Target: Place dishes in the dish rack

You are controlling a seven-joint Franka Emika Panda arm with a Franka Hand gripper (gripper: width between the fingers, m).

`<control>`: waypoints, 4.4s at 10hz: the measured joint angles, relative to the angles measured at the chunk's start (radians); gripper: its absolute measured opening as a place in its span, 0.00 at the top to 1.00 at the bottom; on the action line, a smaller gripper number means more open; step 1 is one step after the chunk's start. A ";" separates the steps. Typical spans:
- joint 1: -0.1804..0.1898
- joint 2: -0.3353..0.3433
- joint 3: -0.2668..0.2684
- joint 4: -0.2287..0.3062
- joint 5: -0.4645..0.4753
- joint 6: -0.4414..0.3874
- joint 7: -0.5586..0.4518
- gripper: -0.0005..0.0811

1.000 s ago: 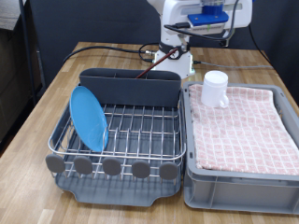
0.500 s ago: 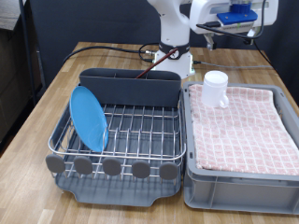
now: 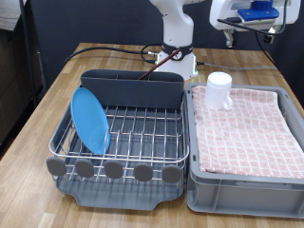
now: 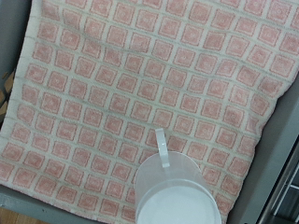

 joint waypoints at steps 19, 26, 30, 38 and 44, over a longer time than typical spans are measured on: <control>0.000 0.171 0.013 0.014 0.023 -0.134 -0.089 0.01; 0.000 0.285 0.026 0.038 0.023 -0.128 -0.089 0.01; -0.003 0.350 0.015 0.038 0.033 -0.072 -0.104 0.01; -0.009 0.417 0.009 0.037 0.114 -0.046 -0.134 0.01; -0.009 0.433 0.009 0.010 0.117 -0.018 -0.124 0.29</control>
